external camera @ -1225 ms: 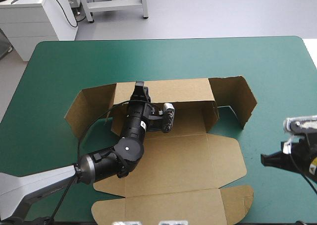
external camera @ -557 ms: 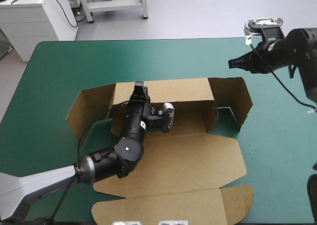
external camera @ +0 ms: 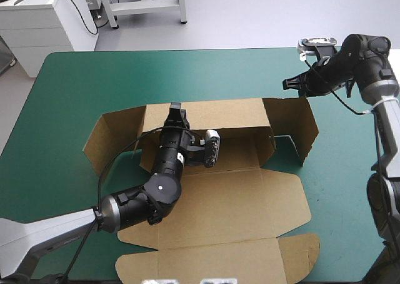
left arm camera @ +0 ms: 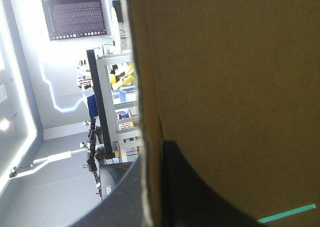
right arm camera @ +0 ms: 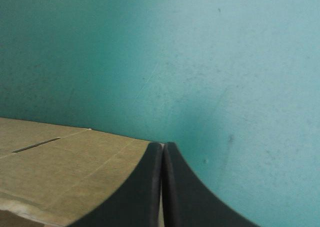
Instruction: Fold the box
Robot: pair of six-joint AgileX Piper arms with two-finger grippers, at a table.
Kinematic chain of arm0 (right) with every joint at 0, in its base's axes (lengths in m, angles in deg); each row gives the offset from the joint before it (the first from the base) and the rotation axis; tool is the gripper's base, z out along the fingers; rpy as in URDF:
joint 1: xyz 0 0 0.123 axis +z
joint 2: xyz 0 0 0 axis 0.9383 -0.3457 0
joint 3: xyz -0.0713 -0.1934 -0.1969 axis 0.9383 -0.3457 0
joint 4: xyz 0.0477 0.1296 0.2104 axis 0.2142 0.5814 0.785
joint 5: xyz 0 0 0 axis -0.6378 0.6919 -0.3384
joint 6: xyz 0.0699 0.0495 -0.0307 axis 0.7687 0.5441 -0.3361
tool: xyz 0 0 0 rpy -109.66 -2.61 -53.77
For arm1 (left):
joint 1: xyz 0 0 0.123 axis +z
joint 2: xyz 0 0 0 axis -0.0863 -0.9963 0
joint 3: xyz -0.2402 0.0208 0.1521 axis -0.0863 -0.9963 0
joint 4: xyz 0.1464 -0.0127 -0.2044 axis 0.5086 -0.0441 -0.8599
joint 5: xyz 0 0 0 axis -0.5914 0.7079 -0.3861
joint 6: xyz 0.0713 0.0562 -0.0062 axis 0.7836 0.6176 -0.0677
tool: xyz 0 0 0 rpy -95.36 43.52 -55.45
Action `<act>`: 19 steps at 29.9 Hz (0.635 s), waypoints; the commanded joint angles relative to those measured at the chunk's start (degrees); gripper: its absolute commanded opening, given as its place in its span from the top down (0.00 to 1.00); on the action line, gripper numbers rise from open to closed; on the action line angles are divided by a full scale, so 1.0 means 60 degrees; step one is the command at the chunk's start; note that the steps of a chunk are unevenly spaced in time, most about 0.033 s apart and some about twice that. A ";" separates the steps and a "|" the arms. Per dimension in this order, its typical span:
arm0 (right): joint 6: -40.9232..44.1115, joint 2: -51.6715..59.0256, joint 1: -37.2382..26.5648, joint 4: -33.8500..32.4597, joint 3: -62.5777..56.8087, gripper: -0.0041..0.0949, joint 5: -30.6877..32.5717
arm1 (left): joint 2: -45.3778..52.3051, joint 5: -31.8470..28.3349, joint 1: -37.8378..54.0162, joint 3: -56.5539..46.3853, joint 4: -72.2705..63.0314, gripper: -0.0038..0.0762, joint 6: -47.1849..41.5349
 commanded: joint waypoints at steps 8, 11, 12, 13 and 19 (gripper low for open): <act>-0.0432 0.0992 -0.0064 0.1111 -0.0242 0.98 0.0185 | 0.0361 0.0421 -0.0080 0.0210 0.0577 0.96 0.0093; -0.0549 0.1450 -0.0064 0.1111 -0.0925 0.98 0.0185 | 0.0361 0.0421 -0.0080 0.0210 0.0577 0.96 0.0093; -0.0657 0.1619 -0.0064 0.1111 -0.1269 0.98 0.0185 | 0.0361 0.0421 -0.0080 0.0210 0.0577 0.96 0.0093; -0.0702 0.1799 -0.0064 0.1111 -0.1508 0.98 0.0185 | 0.0361 0.0421 -0.0080 0.0210 0.0577 0.96 0.0093; -0.1288 0.3060 -0.0064 0.1653 -0.3494 0.98 -0.0724 | 0.0361 0.0421 -0.0080 0.0210 0.0577 0.96 0.0093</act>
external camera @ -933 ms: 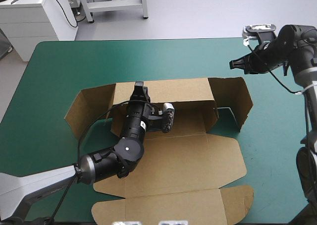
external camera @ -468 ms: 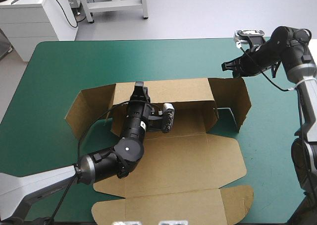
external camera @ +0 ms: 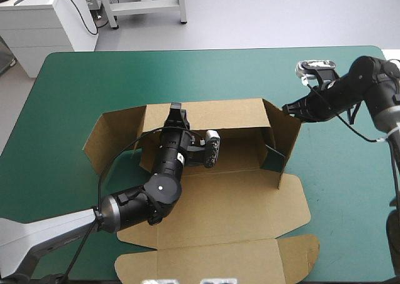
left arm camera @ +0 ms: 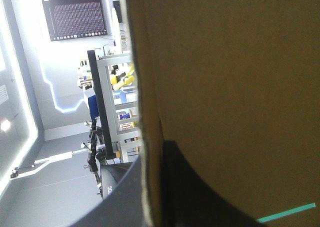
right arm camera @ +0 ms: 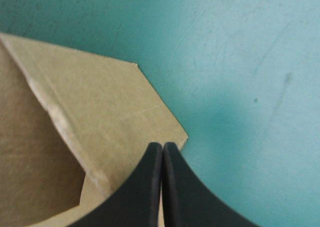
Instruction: Fold the box
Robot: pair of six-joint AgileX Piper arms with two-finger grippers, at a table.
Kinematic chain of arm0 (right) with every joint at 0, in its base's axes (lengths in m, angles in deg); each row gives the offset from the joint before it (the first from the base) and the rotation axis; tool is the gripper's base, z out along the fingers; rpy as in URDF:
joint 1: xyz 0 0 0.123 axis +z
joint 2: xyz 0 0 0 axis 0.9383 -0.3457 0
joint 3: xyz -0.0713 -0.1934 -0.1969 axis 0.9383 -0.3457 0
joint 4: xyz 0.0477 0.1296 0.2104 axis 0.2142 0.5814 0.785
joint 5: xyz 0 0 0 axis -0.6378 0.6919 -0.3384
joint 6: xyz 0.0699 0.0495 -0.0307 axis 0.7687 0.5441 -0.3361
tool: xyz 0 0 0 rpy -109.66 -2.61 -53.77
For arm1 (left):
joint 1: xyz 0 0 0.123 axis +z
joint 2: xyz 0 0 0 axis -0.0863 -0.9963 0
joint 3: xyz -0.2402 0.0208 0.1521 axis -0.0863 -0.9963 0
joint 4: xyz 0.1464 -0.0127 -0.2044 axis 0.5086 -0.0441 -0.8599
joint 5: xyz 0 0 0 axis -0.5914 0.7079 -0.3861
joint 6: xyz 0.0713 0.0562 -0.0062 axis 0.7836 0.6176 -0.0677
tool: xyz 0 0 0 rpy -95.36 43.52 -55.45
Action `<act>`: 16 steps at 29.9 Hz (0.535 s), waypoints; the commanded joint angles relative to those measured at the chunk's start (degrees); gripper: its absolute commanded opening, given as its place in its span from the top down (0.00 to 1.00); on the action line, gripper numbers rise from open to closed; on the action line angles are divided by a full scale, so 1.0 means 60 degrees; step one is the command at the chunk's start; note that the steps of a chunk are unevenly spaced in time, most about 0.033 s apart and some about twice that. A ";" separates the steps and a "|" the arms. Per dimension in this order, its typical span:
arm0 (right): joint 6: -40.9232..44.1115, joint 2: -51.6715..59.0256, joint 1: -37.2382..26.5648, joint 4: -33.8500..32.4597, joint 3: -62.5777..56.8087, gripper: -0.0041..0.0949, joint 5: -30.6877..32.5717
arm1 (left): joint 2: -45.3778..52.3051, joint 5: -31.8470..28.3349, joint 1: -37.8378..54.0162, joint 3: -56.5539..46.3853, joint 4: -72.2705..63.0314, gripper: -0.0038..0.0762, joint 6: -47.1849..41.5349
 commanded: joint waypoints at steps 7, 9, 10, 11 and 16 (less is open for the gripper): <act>-0.2229 0.2749 -0.0064 0.1642 -0.3265 0.98 -0.2778 | 0.0361 0.0411 -0.0080 0.0219 0.0548 0.96 0.0084; -0.2955 0.3187 -0.0064 0.2070 -0.4141 0.98 -0.3493 | 0.0361 0.0411 -0.0080 0.0219 0.0548 0.96 0.0084; -0.3443 0.3410 -0.0064 0.2345 -0.4534 0.97 -0.3823 | 0.0361 0.0411 -0.0080 0.0219 0.0548 0.96 0.0084; -0.3906 0.3614 -0.0064 0.2593 -0.4888 0.97 -0.4100 | 0.0361 0.0411 -0.0080 0.0219 0.0548 0.96 0.0084; -0.5230 0.3958 -0.0064 0.2789 -0.5642 0.87 -0.4243 | 0.0361 0.0411 -0.0080 0.0219 0.0548 0.96 0.0084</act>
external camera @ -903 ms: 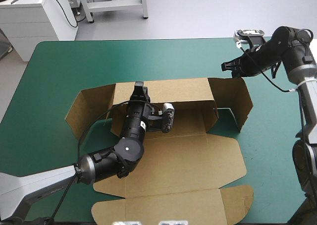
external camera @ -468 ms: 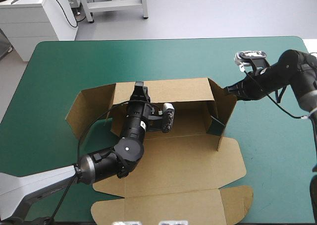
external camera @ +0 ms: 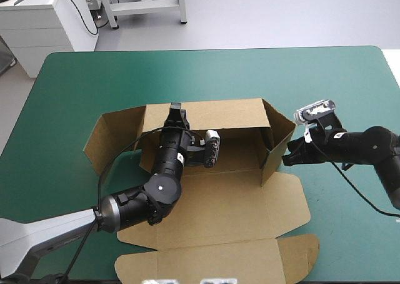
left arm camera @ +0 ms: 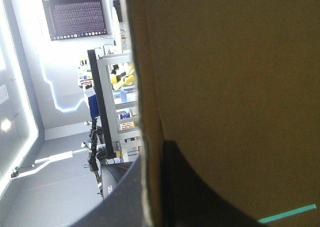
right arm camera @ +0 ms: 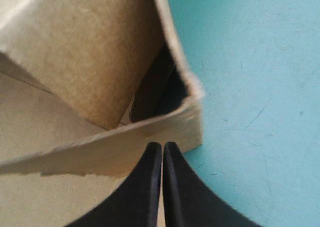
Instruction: Fold the box
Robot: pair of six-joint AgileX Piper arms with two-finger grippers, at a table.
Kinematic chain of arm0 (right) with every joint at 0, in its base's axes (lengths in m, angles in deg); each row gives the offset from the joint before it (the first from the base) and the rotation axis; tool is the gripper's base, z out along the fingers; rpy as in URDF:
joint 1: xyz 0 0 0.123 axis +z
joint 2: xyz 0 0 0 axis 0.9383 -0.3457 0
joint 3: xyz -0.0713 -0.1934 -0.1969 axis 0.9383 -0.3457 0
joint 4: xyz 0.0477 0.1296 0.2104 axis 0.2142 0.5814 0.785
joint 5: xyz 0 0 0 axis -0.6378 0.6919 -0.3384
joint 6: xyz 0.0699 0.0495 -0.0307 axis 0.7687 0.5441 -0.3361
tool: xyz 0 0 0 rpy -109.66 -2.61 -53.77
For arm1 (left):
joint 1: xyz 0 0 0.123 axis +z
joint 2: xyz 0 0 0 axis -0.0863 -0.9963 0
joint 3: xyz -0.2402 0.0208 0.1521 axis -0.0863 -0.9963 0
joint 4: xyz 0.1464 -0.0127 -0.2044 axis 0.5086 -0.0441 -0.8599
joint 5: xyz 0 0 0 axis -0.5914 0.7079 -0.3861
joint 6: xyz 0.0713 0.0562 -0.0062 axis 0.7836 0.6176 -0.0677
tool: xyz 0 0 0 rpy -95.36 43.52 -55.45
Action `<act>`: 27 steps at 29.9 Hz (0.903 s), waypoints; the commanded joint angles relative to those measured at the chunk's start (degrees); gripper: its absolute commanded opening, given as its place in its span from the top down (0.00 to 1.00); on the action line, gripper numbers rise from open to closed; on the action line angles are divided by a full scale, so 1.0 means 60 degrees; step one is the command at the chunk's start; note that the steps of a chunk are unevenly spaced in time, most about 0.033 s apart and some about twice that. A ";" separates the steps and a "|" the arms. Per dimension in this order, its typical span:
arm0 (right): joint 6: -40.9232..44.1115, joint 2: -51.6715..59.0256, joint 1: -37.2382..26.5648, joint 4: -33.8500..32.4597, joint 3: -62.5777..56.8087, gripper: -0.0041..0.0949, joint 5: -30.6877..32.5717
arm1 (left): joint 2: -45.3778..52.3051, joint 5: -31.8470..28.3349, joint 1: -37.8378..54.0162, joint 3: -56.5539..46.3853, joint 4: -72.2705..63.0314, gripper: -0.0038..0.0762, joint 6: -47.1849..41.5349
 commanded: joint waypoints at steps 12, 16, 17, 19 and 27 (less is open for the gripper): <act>-0.2544 0.0203 -0.0057 -0.0409 0.0022 0.18 -0.1232 | 0.0361 0.0366 -0.0080 0.0222 0.0548 0.96 0.0077; -0.4167 -0.0432 -0.0057 0.0821 0.0022 0.18 -0.1062 | 0.0361 0.0344 -0.0080 0.0222 0.0548 0.96 0.0077; -0.4699 -0.0655 -0.0057 0.1341 0.0022 0.18 -0.0897 | 0.0361 0.0344 -0.0080 0.0222 0.0548 0.96 0.0077; -0.5275 -0.0983 -0.0057 0.2197 0.0022 0.18 -0.0568 | 0.0361 0.0364 -0.0080 0.0222 0.0548 0.96 0.0077; -0.5656 -0.1184 0.0024 0.3609 -0.0042 0.18 0.0140 | 0.0361 0.0369 -0.0080 0.0222 0.0548 0.96 0.0077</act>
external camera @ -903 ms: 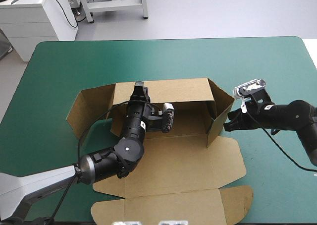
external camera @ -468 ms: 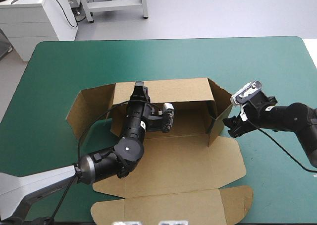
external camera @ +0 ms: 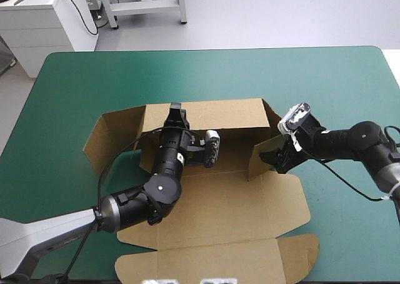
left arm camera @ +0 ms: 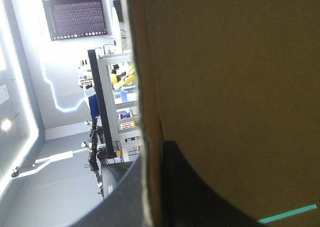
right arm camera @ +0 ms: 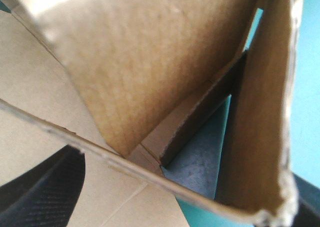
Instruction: Fold the box
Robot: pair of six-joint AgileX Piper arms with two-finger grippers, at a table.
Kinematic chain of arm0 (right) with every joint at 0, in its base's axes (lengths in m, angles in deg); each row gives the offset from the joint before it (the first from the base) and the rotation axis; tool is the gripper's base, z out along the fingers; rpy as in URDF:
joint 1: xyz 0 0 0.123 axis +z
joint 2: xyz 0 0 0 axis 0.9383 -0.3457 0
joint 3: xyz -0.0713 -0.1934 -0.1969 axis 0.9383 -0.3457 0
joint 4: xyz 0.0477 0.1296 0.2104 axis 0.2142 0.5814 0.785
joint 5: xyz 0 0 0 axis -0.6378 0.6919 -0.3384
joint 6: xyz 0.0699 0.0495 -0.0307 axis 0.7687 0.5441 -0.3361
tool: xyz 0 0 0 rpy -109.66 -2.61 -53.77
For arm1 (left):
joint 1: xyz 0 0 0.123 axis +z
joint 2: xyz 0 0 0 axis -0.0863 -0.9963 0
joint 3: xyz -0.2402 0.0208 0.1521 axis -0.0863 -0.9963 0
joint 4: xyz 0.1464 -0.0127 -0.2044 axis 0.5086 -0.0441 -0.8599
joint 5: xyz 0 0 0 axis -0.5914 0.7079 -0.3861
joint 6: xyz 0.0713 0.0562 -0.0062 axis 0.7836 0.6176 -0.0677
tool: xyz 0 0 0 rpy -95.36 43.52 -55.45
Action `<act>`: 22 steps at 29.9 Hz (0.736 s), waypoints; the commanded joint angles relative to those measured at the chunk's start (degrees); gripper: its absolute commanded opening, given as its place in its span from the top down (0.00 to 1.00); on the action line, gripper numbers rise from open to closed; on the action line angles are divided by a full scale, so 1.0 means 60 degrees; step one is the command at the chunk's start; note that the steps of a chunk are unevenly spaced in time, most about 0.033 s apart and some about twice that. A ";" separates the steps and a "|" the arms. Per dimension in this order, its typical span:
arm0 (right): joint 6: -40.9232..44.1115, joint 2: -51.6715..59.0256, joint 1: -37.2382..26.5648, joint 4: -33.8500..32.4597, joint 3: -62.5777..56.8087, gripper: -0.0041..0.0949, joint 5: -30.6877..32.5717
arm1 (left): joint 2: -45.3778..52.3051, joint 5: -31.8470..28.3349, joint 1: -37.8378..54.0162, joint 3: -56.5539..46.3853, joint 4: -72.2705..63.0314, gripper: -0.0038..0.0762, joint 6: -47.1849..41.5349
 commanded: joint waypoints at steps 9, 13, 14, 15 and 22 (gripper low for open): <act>0.0461 0.0490 0.1606 0.1247 -0.0982 0.18 -0.2762 | 0.0361 0.0328 -0.0080 0.0229 0.0548 0.96 -0.0158; -0.0239 0.0987 0.2140 0.2419 -0.1525 0.21 -0.4384 | 0.0361 0.0332 -0.0080 0.0229 0.0548 0.96 -0.0158; -0.0431 0.1045 0.2254 0.2690 -0.1612 0.21 -0.4650 | 0.0361 0.0314 -0.0080 0.0229 0.0548 0.96 -0.0158; -0.0604 0.1123 0.2372 0.2948 -0.1675 0.21 -0.4937 | 0.0361 0.0267 -0.0080 0.0229 0.0548 0.96 -0.0158; -0.1036 0.1121 0.3146 0.3401 -0.1720 0.27 -0.6513 | 0.0361 0.0270 -0.0080 0.0229 0.0548 0.96 -0.0158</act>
